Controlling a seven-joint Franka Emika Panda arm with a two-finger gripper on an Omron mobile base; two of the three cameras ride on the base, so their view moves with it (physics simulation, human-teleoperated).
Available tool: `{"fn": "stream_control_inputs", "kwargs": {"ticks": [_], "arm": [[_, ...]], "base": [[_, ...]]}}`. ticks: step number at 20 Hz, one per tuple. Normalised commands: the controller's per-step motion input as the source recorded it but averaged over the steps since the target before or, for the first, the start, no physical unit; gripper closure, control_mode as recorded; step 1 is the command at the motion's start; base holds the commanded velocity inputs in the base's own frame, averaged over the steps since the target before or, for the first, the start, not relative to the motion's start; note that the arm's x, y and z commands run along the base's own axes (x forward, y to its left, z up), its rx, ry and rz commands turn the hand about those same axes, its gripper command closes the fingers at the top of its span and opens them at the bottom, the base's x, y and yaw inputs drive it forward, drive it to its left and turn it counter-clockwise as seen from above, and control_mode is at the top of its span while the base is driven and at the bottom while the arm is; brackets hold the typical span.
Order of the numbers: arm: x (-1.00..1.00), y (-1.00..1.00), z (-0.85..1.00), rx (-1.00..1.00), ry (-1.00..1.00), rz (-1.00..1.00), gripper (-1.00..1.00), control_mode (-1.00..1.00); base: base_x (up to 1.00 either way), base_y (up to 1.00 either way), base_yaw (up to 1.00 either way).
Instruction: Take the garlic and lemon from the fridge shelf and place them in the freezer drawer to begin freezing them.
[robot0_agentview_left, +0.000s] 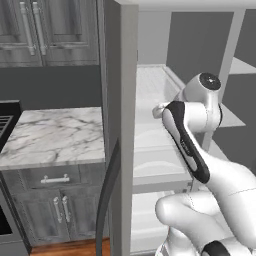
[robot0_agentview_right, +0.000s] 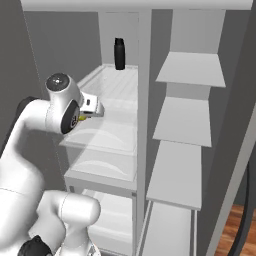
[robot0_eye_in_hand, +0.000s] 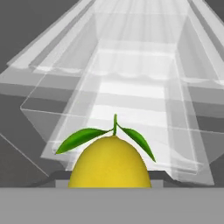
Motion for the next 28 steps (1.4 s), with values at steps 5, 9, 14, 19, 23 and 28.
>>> {"fn": "stream_control_inputs", "kwargs": {"ticks": [5,9,14,19,23,28], "arm": [[-0.83,-0.02,-0.39,0.01,0.04,-0.04,1.0,-1.0],[-0.13,0.0,-0.24,0.0,0.11,0.0,1.0,-1.0],[-0.32,0.0,-0.15,0.01,0.0,0.0,1.0,1.0],[0.0,0.0,0.0,0.0,0.0,0.0,1.0,1.0],[0.0,0.0,0.0,0.0,0.0,0.0,1.0,1.0],[0.0,0.0,0.0,0.0,0.0,0.0,1.0,1.0]], "base": [[0.0,0.0,0.0],[0.0,0.0,0.0],[-0.6,0.0,-0.1],[-0.95,0.01,-0.29],[-0.09,-0.35,-0.49],[0.01,-0.42,-0.38]]}}
